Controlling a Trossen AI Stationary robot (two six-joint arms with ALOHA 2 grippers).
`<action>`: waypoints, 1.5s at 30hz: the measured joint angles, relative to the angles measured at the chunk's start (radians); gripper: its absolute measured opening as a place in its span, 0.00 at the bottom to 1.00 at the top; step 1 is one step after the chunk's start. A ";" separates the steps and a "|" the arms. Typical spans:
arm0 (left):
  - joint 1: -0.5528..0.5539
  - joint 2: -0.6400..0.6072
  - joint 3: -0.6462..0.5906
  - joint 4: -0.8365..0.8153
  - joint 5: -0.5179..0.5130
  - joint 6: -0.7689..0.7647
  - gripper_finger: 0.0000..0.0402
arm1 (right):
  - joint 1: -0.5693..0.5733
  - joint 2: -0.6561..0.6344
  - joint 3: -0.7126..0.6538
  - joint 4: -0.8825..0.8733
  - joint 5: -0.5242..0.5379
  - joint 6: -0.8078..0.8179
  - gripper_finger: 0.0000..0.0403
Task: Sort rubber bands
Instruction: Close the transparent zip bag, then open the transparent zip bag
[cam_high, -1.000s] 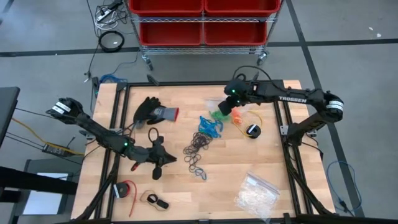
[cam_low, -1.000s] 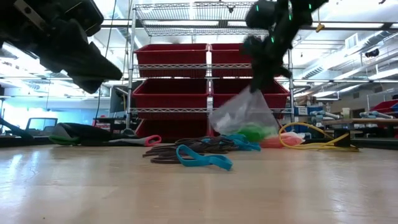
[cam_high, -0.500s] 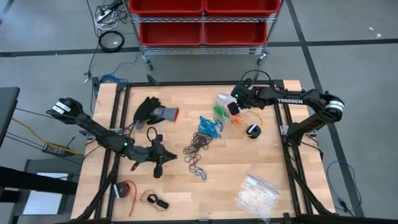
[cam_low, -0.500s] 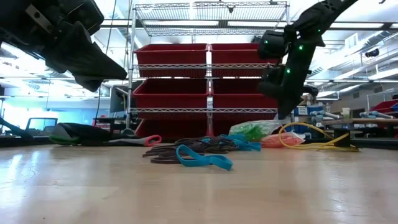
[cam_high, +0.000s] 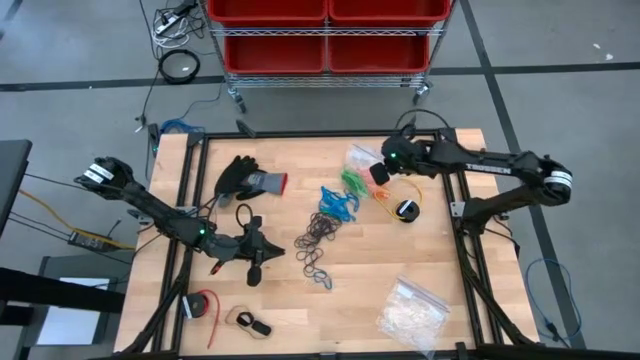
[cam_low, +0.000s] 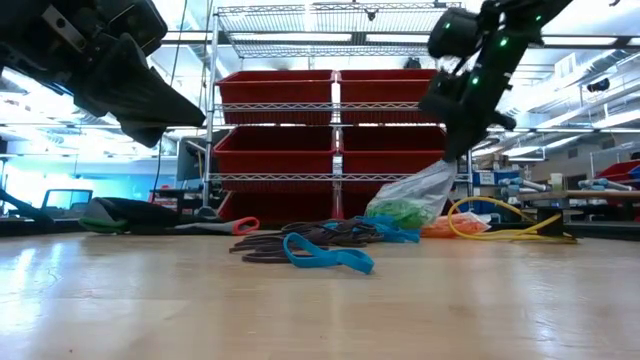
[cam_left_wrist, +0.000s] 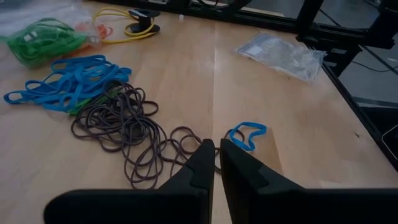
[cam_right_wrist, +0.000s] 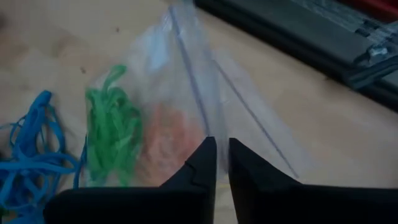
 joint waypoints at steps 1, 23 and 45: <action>0.000 0.000 0.000 0.000 0.000 0.000 0.09 | 0.001 -0.018 0.000 -0.010 0.010 0.004 0.10; 0.000 0.000 0.000 0.000 0.000 -0.002 0.09 | 0.540 -0.177 -0.020 -0.053 -0.223 0.255 0.26; 0.000 0.000 0.000 0.001 0.000 -0.029 0.09 | 1.398 0.405 0.034 0.193 -0.073 0.862 0.20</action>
